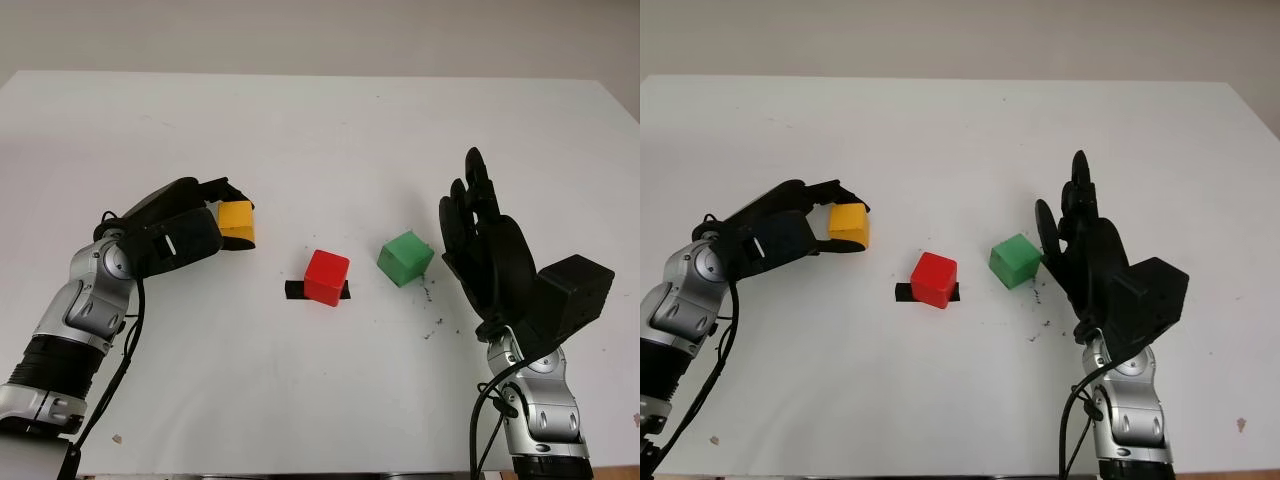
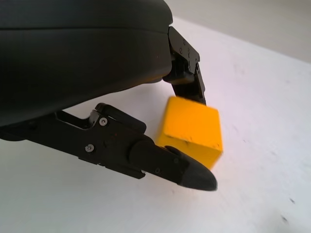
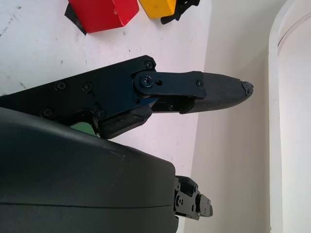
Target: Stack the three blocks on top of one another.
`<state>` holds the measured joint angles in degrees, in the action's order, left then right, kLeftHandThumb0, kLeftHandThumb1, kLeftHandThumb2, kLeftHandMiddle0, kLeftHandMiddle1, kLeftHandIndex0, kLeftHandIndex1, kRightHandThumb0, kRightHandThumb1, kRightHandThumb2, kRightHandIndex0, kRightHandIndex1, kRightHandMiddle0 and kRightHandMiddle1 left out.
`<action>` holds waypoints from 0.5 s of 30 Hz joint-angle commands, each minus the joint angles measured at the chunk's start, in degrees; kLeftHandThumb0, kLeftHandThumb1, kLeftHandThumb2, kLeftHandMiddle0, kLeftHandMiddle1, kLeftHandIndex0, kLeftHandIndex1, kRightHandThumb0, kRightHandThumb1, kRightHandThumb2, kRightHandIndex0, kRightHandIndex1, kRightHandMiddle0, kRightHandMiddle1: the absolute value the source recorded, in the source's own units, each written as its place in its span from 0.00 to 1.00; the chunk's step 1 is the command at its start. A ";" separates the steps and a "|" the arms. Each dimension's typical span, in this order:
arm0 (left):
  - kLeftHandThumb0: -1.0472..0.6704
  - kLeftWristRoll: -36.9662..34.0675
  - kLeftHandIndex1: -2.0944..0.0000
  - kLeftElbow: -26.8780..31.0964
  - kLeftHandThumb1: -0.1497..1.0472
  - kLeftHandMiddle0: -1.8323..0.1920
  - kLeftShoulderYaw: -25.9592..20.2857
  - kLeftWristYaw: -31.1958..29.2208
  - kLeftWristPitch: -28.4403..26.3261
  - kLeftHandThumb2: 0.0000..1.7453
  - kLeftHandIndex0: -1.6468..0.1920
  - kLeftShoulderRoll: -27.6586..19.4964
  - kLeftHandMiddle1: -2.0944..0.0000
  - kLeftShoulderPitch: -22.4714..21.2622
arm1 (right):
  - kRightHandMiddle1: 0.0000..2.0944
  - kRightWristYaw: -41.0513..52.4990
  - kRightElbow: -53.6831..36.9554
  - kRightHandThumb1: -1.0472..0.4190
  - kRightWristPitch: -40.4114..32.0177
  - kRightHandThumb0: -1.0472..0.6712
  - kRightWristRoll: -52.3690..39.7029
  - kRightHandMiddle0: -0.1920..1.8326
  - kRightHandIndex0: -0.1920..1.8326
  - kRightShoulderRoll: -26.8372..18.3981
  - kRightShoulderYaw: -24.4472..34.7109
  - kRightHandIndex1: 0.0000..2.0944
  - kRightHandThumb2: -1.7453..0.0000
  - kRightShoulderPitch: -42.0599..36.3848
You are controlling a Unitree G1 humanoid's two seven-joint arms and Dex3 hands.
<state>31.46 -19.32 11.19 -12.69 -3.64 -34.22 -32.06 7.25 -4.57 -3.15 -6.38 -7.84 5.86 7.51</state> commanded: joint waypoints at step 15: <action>0.43 15.38 0.54 1.68 0.97 0.72 5.43 8.83 -0.46 0.03 0.67 -1.80 0.97 0.79 | 0.03 0.49 -0.58 0.00 0.35 0.13 -0.66 0.04 0.02 -0.47 0.54 0.03 0.76 0.35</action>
<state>46.25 -17.57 16.13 -4.44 -4.32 -35.74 -31.74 7.69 -4.61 -3.15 -6.87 -7.87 5.91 7.51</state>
